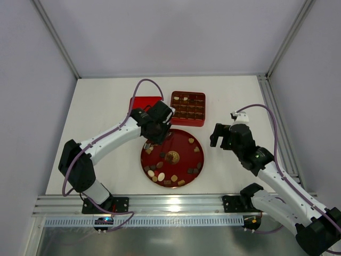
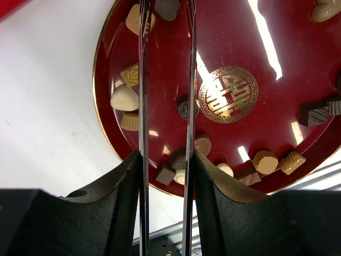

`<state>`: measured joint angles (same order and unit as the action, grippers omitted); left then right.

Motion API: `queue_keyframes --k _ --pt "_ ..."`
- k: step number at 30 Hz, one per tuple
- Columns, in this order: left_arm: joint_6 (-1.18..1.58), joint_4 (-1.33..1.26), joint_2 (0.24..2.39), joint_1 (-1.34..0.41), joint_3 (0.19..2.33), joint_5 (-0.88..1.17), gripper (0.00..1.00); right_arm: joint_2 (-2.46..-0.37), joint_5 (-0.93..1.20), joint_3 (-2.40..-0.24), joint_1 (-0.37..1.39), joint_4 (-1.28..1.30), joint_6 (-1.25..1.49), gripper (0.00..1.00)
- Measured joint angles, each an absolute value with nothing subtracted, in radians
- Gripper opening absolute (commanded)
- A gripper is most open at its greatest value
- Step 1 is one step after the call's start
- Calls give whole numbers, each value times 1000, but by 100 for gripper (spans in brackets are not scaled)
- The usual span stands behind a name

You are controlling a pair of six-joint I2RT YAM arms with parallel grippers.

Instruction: Pack the chocolate

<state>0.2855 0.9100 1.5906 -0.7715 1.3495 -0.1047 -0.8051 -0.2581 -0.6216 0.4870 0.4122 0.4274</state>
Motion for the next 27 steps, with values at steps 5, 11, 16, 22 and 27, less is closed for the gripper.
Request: queue_keyframes --k 5,11,16,22,27 --pt "285 910 1591 -773 1349 -104 41 -805 -258 -620 487 412 429 100" --pt "284 913 1592 -788 1349 -104 38 -805 -258 -620 487 412 429 100" --pt "285 925 1600 -805 1349 -104 38 -805 -258 -620 487 412 429 100" --pt "284 933 1607 -815 1349 -105 38 -805 -258 -620 487 412 429 100" --pt "285 934 1618 -816 1352 -113 38 -805 -258 -620 487 412 428 100"
